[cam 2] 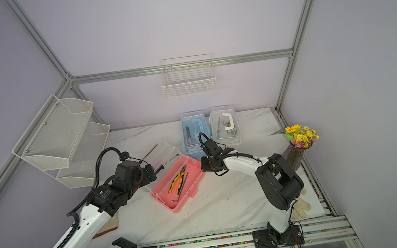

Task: Close toolboxes
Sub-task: Adjust the toolbox at the center of the board.

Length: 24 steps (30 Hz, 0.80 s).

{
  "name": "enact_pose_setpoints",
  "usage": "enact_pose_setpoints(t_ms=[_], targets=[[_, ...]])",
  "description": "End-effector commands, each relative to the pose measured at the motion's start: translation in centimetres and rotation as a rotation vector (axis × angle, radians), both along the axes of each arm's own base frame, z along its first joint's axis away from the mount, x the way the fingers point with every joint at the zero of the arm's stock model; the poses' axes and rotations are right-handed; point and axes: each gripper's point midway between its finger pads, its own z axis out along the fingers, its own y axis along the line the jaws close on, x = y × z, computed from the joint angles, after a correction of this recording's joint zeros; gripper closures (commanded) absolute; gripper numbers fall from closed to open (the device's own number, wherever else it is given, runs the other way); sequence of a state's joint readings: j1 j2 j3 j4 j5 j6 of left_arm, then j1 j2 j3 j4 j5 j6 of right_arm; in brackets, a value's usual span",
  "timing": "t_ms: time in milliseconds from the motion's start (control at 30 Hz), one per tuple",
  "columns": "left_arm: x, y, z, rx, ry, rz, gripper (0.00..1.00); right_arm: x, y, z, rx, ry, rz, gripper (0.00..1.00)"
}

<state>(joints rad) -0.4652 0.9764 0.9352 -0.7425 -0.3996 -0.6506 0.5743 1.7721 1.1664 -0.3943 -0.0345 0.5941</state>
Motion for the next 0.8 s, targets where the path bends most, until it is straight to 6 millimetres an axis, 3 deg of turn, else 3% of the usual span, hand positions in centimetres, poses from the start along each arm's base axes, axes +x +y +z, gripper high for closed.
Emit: enact_pose_setpoints(t_ms=[0,100,233,367,500,767], targets=[[0.9,0.2,3.5,-0.020,-0.081,-0.003,0.00,-0.4,-1.5,0.8,-0.085,0.000,0.024,0.52],[1.0,0.8,3.7,-0.017,-0.087,0.013,0.00,-1.7,-1.1,3.5,-0.076,-0.058,0.020,0.40],[1.3,1.2,3.6,-0.018,-0.086,0.027,0.00,-4.7,-0.1,4.7,-0.064,-0.063,0.016,0.31],[1.9,1.1,3.4,-0.024,-0.086,0.030,0.00,-7.4,3.1,3.5,-0.057,-0.041,0.063,0.25],[2.3,0.4,3.4,-0.047,-0.083,0.009,0.00,-7.9,5.3,1.3,-0.104,-0.004,0.107,0.26],[2.0,1.2,3.6,-0.029,-0.101,0.026,0.00,-7.8,4.1,-0.7,-0.195,0.030,0.086,0.38]])
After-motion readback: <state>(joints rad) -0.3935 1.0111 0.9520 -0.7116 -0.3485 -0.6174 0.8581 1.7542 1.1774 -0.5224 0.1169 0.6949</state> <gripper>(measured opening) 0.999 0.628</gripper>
